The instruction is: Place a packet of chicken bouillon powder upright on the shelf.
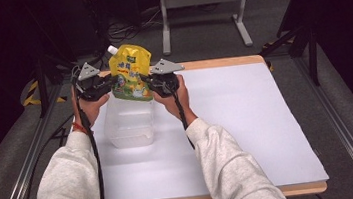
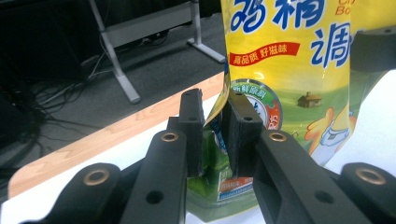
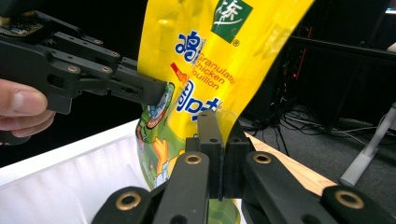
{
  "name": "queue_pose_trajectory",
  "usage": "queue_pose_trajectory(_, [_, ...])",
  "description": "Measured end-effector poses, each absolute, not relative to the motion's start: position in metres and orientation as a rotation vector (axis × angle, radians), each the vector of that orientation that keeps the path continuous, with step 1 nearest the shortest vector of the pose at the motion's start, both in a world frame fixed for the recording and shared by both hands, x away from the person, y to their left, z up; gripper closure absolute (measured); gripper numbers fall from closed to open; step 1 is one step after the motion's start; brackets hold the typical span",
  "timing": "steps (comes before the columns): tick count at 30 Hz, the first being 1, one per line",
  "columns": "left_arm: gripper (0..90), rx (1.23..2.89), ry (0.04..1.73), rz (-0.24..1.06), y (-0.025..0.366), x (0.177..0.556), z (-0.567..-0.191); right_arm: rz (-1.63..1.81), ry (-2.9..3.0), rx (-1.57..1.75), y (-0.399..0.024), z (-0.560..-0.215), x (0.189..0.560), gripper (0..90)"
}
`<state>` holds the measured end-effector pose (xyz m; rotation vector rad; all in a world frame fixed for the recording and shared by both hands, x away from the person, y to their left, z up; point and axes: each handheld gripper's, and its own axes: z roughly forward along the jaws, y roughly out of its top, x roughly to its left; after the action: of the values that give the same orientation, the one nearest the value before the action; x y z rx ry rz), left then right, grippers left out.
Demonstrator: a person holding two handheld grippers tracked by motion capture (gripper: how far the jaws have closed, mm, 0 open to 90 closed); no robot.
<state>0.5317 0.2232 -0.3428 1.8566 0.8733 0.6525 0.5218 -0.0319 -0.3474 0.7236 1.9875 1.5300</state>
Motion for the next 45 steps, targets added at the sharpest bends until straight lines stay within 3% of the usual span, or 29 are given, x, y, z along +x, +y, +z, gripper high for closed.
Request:
queue_pose_trajectory(23, [76.7,1.873,0.937,0.581,0.244,0.532,-0.37,1.496,2.05,0.688,-0.011,-0.356,0.519,89.8])
queue_pose_trajectory(45, [79.0,1.986,1.009,0.573,0.231,0.533,-0.385,1.389,2.16,0.825,-0.011,-0.387,0.53,88.9])
